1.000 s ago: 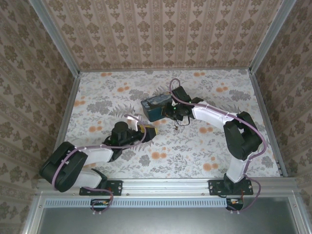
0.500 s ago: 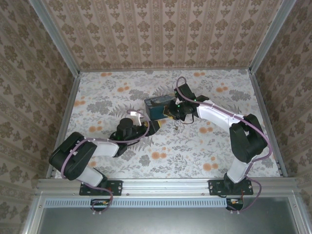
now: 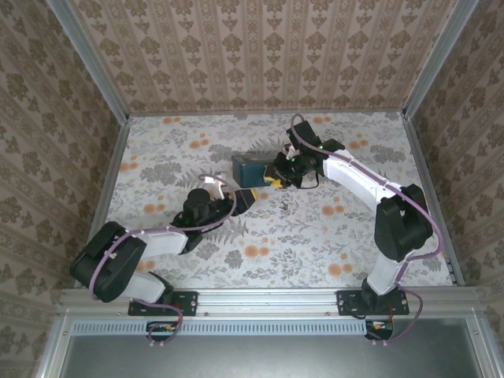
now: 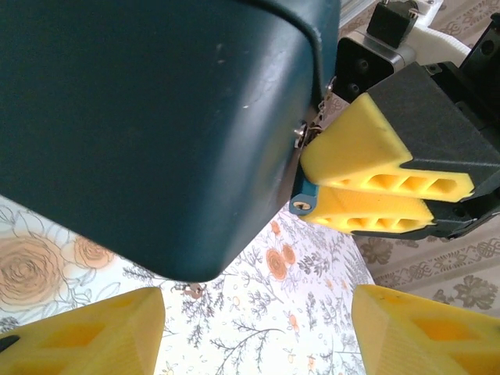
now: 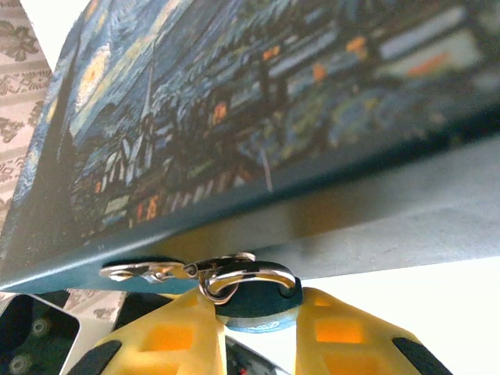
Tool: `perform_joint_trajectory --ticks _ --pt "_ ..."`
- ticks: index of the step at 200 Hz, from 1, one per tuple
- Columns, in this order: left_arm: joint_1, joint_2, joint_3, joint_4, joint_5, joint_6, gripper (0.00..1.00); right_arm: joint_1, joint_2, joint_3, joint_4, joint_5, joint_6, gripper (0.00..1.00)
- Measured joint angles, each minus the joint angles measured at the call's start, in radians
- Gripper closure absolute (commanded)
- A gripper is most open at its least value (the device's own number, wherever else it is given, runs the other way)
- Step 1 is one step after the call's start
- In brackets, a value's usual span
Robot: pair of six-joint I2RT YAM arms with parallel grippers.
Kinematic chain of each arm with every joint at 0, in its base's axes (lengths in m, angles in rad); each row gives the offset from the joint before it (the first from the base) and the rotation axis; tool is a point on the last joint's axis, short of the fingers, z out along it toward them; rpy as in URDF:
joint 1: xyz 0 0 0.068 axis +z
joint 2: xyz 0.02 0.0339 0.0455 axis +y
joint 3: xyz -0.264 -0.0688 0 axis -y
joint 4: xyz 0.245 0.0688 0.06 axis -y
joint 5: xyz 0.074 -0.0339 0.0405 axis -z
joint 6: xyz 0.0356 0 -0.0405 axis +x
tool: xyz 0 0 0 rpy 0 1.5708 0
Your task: Unlock a padlock with a key
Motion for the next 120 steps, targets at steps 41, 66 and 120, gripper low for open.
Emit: perform_joint_trajectory --ticks 41,66,120 --pt "0.063 -0.008 0.013 -0.027 0.011 0.033 0.34 -0.033 0.077 0.089 -0.093 -0.039 -0.048 0.79" --pt "0.1 -0.009 0.013 -0.036 0.028 0.037 0.34 -0.035 0.135 0.171 -0.186 -0.021 -0.125 0.8" --pt "0.159 -0.164 -0.007 -0.151 0.071 0.082 0.34 0.021 0.152 0.318 -0.373 0.091 -0.317 0.8"
